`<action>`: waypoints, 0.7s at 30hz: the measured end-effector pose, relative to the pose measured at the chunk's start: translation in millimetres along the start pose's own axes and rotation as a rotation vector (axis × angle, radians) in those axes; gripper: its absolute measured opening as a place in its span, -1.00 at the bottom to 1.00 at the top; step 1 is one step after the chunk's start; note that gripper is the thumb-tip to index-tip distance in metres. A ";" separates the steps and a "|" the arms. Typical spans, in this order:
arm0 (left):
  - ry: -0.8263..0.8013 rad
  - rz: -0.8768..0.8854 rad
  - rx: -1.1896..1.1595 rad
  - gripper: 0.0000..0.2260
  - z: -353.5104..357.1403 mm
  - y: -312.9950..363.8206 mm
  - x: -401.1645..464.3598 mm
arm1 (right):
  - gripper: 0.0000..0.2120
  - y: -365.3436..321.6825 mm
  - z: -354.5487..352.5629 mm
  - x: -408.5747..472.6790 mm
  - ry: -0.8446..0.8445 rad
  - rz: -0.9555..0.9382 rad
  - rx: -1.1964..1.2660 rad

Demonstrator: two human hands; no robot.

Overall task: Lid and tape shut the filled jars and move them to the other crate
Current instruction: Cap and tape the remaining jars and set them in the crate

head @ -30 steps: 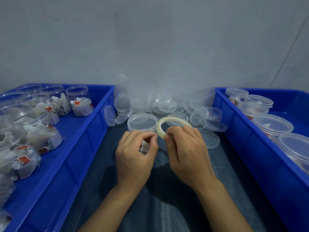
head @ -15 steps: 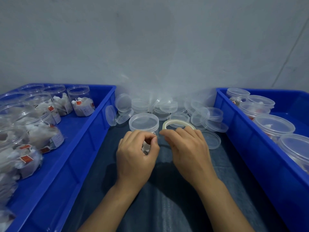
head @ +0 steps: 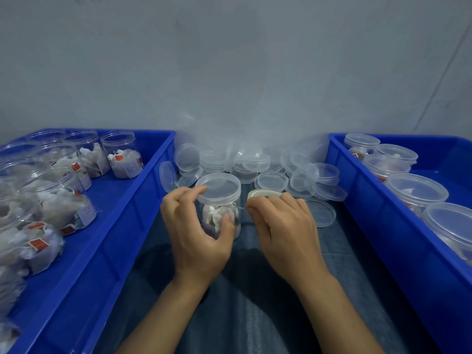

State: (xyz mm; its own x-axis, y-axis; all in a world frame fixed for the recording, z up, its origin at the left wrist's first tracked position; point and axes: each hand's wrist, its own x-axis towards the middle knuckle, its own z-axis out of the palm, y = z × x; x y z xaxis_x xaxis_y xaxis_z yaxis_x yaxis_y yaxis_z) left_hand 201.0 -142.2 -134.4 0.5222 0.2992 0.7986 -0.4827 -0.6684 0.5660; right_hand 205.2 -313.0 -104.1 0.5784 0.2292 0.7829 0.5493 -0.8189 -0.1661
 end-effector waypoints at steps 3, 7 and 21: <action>-0.120 -0.089 -0.127 -0.26 5.0 -12.5 -0.8 | -0.91 -0.5 0.8 -0.3 -0.019 0.012 0.005; -0.257 -0.208 -0.209 -0.15 9.8 -19.7 -2.5 | -0.92 -1.1 1.4 -1.8 -0.033 0.009 -0.002; -0.228 -0.018 0.081 -0.17 4.4 -1.0 -2.9 | -0.83 2.5 -4.6 0.3 -0.155 0.067 0.046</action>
State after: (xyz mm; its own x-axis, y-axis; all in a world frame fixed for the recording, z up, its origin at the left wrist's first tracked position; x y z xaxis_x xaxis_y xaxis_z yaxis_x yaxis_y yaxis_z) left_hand 203.0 -145.4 -138.2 0.6796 0.1564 0.7167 -0.4186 -0.7197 0.5540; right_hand 204.0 -317.5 -101.5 0.6990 0.2563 0.6676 0.5314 -0.8109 -0.2451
